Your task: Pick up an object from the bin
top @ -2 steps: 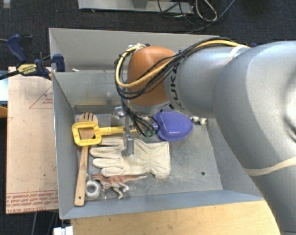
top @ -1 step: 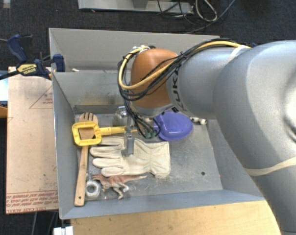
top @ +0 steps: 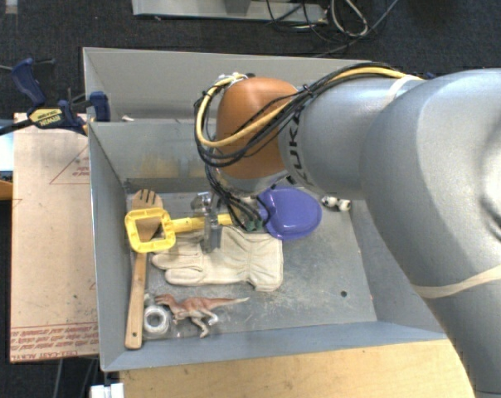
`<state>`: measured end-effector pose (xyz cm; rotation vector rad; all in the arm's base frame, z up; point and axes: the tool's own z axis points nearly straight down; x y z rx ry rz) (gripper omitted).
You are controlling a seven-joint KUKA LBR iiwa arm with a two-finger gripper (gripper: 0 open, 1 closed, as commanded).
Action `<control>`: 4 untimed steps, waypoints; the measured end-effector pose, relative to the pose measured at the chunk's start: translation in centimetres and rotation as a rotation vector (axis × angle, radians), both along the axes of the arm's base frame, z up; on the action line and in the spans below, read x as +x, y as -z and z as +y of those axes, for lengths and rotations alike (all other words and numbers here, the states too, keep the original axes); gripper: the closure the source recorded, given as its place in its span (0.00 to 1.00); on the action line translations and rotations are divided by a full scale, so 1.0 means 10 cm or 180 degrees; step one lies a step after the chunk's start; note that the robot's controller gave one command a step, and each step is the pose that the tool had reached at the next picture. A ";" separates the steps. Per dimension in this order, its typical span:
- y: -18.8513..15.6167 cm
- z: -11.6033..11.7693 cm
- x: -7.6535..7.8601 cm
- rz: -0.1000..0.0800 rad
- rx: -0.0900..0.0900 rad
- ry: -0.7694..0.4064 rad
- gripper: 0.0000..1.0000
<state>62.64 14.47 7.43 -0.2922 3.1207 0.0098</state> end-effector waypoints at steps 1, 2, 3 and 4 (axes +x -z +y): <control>0.00 0.00 0.00 0.0000 0.0001 0.0001 1.00; -0.24 -0.01 -0.03 0.0030 -0.0006 0.0001 1.00; -0.58 0.00 -0.01 -0.0002 0.0001 0.0001 1.00; -0.78 0.00 -0.02 0.0018 -0.0003 0.0002 1.00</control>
Offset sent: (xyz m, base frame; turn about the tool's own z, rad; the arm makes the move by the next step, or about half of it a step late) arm 0.0002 0.0000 0.0898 0.0001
